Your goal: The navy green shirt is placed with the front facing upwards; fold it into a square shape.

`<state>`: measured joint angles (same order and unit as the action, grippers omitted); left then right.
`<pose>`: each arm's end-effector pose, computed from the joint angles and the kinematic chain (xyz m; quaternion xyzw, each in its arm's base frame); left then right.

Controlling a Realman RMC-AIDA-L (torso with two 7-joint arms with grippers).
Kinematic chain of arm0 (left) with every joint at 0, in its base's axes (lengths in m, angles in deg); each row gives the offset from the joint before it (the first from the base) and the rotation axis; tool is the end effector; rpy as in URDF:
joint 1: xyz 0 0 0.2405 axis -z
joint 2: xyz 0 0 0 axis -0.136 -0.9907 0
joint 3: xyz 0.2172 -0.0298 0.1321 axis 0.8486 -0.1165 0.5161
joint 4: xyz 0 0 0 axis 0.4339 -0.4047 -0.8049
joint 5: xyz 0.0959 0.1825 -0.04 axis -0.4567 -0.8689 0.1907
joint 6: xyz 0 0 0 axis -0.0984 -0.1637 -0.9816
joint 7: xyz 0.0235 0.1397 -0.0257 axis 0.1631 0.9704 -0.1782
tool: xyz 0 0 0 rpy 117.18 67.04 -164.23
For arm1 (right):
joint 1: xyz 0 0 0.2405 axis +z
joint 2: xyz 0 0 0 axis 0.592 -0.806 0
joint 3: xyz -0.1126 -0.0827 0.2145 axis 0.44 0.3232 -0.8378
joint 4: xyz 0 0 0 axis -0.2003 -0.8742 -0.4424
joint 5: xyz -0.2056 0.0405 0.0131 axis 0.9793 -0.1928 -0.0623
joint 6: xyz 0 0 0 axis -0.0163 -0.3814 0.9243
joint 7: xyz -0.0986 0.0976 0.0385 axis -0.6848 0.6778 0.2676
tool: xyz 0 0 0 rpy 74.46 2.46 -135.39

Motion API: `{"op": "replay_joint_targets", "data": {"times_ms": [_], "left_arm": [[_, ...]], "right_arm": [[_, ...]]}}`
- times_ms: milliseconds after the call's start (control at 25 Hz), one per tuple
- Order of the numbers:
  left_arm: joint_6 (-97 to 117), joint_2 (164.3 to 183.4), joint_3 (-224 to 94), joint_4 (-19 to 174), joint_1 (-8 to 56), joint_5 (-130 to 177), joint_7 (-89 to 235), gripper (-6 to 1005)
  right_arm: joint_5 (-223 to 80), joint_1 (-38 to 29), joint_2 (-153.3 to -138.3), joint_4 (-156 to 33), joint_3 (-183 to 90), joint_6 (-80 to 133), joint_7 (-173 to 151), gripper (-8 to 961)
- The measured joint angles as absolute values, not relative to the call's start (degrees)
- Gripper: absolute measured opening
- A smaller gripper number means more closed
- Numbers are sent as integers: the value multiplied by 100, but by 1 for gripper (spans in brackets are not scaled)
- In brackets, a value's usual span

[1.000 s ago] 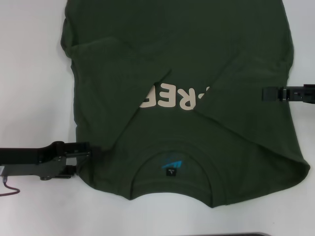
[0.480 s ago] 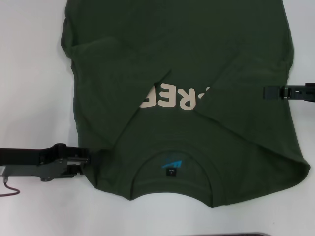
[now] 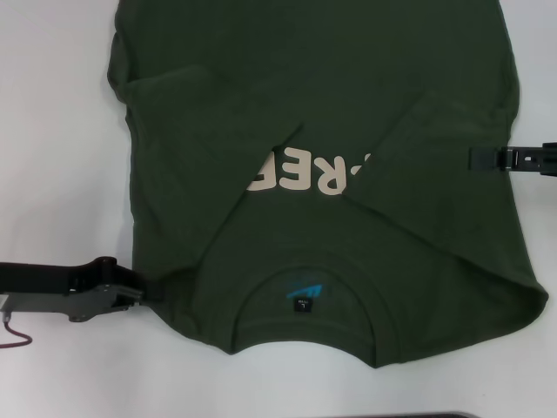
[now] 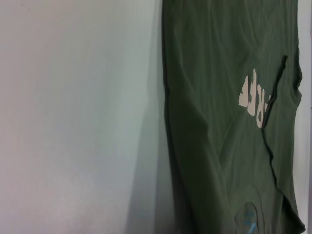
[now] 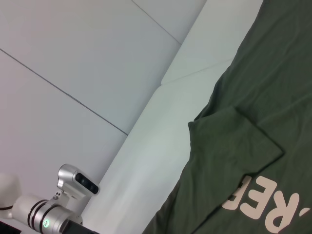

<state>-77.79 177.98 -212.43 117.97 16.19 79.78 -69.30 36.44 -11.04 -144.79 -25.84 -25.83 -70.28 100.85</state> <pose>-0.3227 0.2590 -0.0128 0.6704 0.7344 0.1019 0.0298 0.3083 0.2866 0.0696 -0.8210 0.5095 0.2555 0.0326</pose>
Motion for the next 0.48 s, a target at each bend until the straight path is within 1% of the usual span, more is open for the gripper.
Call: {"op": "replay_joint_targets", "data": {"times_ms": [160,240,320,480], "left_arm": [[-7821,17787,-21255,11800,1627,7977,-7054,142],[-7843,17778,-21278,11802,1627,7992,-7122,40],[-7876,17765,-21293,11802,1626,8012,-7166,35],[-7906,17757,-21335,11802,1631,8014,-7193,33]], "right_arm": [[3671,-1118,-14478,-2584,-2583,-7028,10101,849],[3678,-1134,-14450,-2584,-2567,-7028,10166,849],[3764,-1153,-14383,-2584,-2520,-7052,10303,849],[4393,-1203,-14188,-2580,-2491,-7189,10758,849]]}}
